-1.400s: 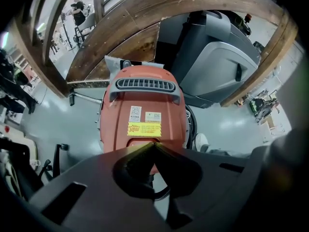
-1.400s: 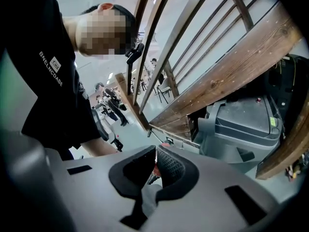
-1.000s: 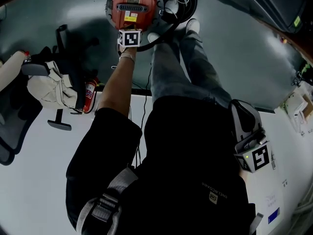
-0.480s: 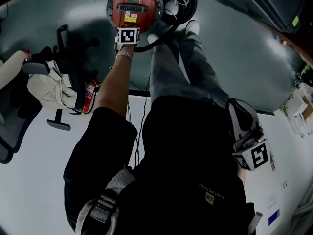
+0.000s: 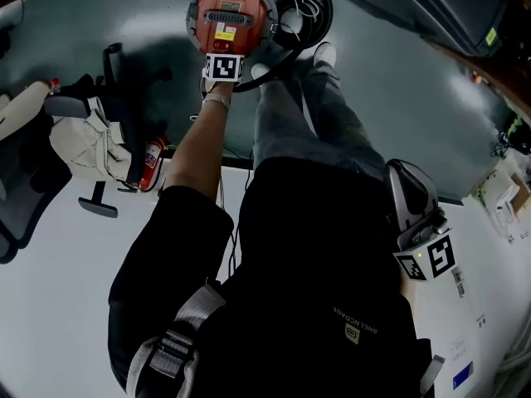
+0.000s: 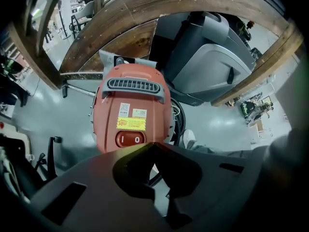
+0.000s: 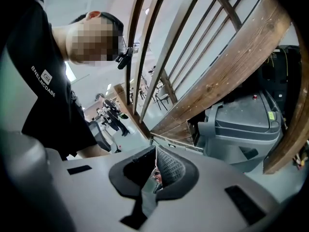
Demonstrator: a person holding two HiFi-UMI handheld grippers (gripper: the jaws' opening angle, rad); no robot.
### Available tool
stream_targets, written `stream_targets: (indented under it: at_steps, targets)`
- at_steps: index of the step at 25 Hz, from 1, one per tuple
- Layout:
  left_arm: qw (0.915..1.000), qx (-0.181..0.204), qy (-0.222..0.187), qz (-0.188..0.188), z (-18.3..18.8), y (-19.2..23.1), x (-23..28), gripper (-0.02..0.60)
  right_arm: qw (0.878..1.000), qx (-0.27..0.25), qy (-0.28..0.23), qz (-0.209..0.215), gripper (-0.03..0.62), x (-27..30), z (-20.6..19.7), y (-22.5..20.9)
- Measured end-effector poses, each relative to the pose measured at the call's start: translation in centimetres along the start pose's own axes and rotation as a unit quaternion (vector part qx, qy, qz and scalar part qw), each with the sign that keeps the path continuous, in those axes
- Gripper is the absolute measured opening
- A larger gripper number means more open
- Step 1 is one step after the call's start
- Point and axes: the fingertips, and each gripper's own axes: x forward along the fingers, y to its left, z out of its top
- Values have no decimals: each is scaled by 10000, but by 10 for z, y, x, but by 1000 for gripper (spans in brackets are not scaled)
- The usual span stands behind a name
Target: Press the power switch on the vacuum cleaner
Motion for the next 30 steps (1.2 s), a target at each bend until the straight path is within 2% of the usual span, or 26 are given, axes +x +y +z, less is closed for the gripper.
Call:
stream_targets:
  at_steps: [3, 9, 13, 16, 21, 30]
  targets:
    - [9998, 184, -79, 6, 2, -8, -16, 14, 9999, -13, -135, 67, 29, -7, 8, 4]
    - [9991, 269, -315, 18, 17, -20, -60, 14, 9991, -9, -353, 243, 29, -18, 23, 9]
    - [9978, 460, -446, 162, 29, -25, -100, 14, 9981, -17, -499, 366, 29, -23, 33, 12]
    - [9960, 465, -758, 12, 38, -40, -126, 14, 9971, -8, -627, 433, 29, -28, 40, 16]
    - [9933, 573, -1002, 34, 46, -60, -181, 14, 9949, -100, -768, 649, 29, -32, 51, 24]
    - [9803, 497, -1907, -129, 67, -101, -306, 14, 9888, -371, -906, 1128, 29, -30, 73, 47]
